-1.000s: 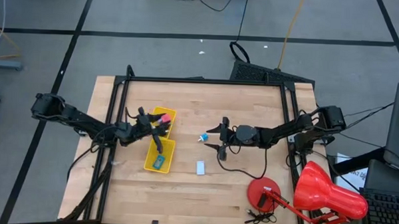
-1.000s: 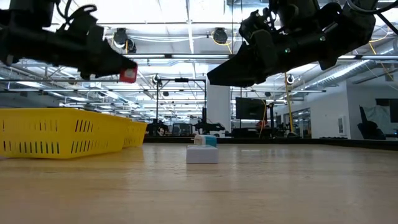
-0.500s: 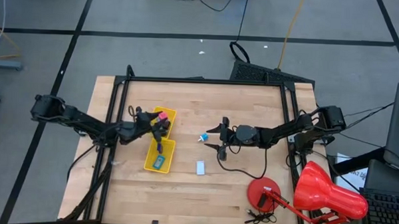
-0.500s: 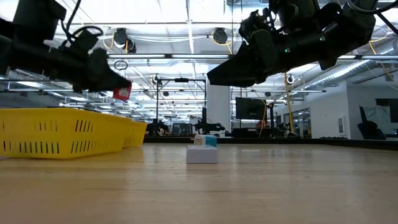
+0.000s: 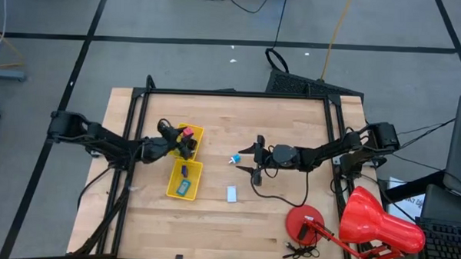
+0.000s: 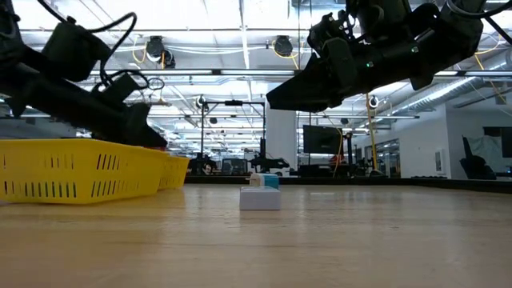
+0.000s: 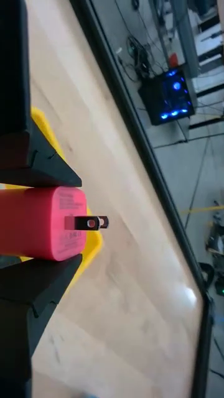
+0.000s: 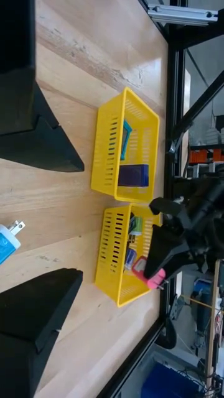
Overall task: Pick & Place Office items
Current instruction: Put the pink adapter into the top yellow basket
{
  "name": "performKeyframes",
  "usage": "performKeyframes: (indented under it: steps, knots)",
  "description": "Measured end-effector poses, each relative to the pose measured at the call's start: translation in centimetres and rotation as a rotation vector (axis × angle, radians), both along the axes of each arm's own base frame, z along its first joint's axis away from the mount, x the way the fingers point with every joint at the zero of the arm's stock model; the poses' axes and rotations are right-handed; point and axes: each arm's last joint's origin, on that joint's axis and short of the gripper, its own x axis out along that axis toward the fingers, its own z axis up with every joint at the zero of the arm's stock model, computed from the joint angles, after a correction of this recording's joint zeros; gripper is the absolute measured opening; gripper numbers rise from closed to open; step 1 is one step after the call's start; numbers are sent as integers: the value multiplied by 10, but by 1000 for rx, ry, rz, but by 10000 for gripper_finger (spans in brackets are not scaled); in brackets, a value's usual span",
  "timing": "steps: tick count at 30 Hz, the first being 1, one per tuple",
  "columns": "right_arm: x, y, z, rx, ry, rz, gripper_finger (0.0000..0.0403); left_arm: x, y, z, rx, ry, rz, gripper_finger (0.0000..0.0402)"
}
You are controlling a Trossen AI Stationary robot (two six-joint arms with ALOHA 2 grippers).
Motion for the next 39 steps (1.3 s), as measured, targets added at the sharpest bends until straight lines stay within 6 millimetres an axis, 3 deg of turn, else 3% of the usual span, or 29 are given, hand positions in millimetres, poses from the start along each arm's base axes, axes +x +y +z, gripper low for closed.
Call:
performKeyframes:
  steps: [11,39]
  knots:
    - [0,-2,0,20,-2,-13,253,6,14,-15,-33,25,11,151]
    - [0,-2,0,25,-2,-11,253,14,18,-14,-32,12,-35,151]
